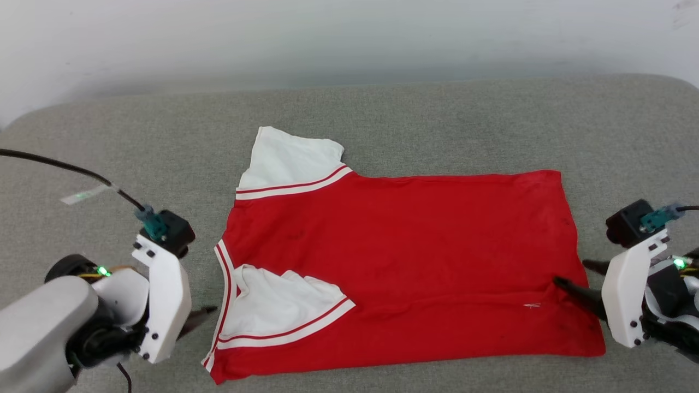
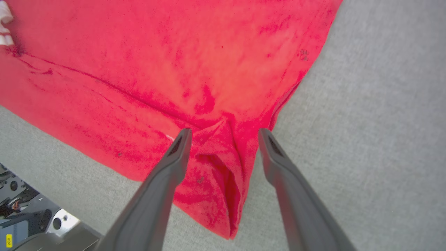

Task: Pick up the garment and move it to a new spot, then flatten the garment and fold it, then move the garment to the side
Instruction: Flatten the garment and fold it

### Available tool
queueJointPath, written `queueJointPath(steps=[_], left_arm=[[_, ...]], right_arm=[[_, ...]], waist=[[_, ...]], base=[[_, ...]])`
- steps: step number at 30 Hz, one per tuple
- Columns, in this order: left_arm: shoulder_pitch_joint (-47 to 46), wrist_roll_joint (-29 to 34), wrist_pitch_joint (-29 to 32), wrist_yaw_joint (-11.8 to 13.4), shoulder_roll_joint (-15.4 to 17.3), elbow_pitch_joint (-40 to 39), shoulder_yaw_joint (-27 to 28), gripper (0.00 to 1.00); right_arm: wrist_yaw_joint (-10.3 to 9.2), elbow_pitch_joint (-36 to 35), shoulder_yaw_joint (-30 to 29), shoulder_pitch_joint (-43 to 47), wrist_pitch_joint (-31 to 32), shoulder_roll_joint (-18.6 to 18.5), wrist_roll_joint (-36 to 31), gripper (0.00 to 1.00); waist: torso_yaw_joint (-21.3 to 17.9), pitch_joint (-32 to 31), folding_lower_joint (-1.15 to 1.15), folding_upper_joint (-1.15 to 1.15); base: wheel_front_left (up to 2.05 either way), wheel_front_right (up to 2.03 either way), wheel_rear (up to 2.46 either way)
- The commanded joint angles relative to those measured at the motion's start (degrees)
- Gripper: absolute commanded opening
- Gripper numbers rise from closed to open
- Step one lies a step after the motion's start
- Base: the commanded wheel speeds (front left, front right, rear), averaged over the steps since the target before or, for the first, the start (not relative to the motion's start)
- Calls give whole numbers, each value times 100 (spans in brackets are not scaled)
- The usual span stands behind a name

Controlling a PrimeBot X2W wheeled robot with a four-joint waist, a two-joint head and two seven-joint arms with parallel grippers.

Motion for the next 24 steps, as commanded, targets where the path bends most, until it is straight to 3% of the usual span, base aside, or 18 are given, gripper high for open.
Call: queueJointPath(steps=[1,5,11,18,24], left_arm=[[-118,8,-74,53,75,-35,96,100],[-368,216,-340,131,187,-62,302,100],[-729,569,-903,247,25,256,561,100],[-1298,719,-1077,254,-318,828,745,100],[-1918,700,-808,178,-535,1266,855,100]], right_arm=[[-2,-111,-111,7,-302,-50,-193,100],[-3,-334,-492,36,-1096,46,-559,100],[-4,-573,-1393,204,-2336,475,-1301,100],[-2,-930,-2660,726,-3424,1313,-2385,100],[-3,-1444,-3565,1254,-3893,2014,-3117,100]], waist=[[-23,-69,0,0],[-107,-128,0,0],[-246,-11,0,0],[-420,365,0,0],[-552,848,0,0]], base=[[0,0,0],[0,0,0],[0,0,0],[0,0,0],[0,0,0]])
